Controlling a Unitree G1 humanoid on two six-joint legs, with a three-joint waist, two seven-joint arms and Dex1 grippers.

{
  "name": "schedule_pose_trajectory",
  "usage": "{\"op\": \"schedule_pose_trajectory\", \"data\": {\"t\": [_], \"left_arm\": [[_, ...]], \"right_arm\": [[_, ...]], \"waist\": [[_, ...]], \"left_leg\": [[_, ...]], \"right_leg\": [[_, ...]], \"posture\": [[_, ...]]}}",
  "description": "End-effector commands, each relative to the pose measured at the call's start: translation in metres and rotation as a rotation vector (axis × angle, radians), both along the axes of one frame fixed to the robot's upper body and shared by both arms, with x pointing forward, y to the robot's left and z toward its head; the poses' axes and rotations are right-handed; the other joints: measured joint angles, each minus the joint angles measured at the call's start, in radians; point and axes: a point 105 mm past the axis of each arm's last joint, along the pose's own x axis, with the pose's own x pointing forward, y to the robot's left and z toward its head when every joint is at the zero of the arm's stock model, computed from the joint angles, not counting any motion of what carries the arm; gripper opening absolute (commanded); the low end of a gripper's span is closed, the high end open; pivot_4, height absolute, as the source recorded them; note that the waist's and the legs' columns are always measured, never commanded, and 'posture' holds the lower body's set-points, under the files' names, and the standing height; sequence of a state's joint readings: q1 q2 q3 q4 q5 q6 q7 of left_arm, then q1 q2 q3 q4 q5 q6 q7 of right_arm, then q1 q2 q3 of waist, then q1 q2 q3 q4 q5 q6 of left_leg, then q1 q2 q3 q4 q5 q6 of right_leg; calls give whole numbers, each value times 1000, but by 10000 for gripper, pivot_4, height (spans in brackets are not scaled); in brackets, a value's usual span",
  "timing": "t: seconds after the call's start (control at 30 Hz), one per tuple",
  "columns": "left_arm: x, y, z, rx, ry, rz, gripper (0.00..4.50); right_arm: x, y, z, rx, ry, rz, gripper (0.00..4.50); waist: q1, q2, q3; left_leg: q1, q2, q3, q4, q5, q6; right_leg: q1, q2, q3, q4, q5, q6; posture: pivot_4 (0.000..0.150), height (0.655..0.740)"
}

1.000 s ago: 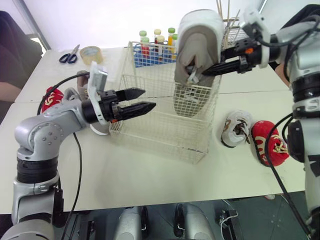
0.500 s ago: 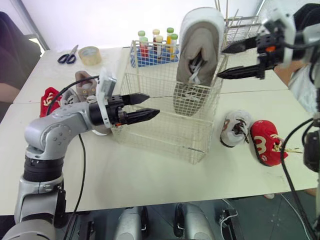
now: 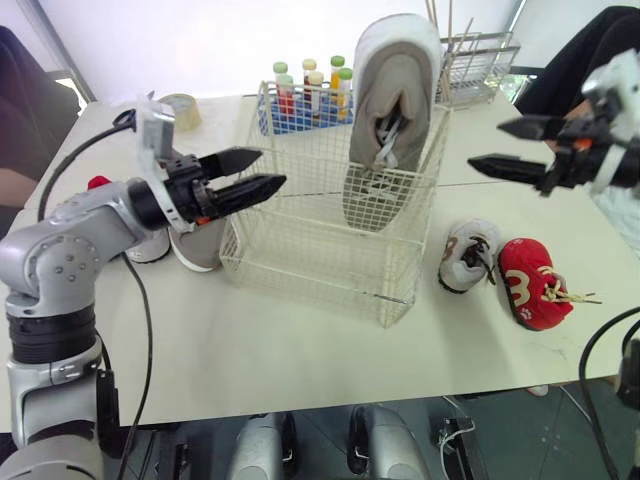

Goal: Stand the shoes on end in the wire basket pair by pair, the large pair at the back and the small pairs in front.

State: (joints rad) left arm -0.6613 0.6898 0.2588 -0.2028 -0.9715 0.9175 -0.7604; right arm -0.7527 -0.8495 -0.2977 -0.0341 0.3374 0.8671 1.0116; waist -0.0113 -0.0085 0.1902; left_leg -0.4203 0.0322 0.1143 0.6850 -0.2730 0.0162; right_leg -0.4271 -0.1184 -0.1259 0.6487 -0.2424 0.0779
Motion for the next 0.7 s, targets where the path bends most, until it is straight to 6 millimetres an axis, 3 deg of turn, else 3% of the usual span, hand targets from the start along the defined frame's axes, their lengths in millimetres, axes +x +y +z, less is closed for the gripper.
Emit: {"op": "schedule_pose_trajectory", "data": {"t": [0.03,0.1,0.2,0.33,0.4,0.43,0.5,0.67,0.7], "left_arm": [[2,8,11,6,-48,42,45000],[10,16,11,25,-70,100,45000],[36,43,24,0,-127,298,45000],[56,66,33,-8,-172,458,45000],[64,77,35,-13,-194,534,45000],[67,81,34,-5,-199,558,42453],[71,85,26,35,-202,588,35920],[77,80,-3,142,-173,584,10977],[78,77,-9,154,-161,571,5183]], "right_arm": [[4,0,10,-9,-140,-130,44654],[9,8,3,-13,-165,-176,44654],[10,17,-6,22,-166,-221,44654],[6,14,-12,30,-169,-296,44654],[2,12,-16,24,-176,-337,39372],[1,10,-16,16,-183,-359,36399],[-1,7,-16,34,-192,-397,26137],[-2,16,-17,65,-186,-410,96],[-1,18,-18,69,-181,-404,0]], "waist": [[0,1,0],[0,1,0],[2,1,0],[4,1,0],[3,1,0],[2,1,0],[1,0,0],[0,0,0],[0,1,0]], "left_leg": [[0,0,0,0,0,0],[0,0,0,0,0,-1],[0,0,0,0,1,-1],[-1,-1,0,0,1,-1],[-1,-1,0,0,1,-1],[-1,0,0,0,1,-1],[-1,0,0,-1,1,-1],[-1,0,0,-1,1,-1],[-1,0,0,-1,1,-1]], "right_leg": [[0,0,0,0,0,0],[0,0,0,1,0,0],[0,1,0,1,0,0],[0,1,0,0,0,0],[0,1,0,-1,0,0],[0,1,0,-1,0,0],[0,1,0,-1,0,0],[-1,1,0,0,0,0],[-1,1,0,0,0,0]], "posture": [[1500,7400],[1500,7400],[1500,7400],[1500,7400],[1500,7400],[1500,7400],[1500,7400],[1500,7400],[1500,7400]]}}
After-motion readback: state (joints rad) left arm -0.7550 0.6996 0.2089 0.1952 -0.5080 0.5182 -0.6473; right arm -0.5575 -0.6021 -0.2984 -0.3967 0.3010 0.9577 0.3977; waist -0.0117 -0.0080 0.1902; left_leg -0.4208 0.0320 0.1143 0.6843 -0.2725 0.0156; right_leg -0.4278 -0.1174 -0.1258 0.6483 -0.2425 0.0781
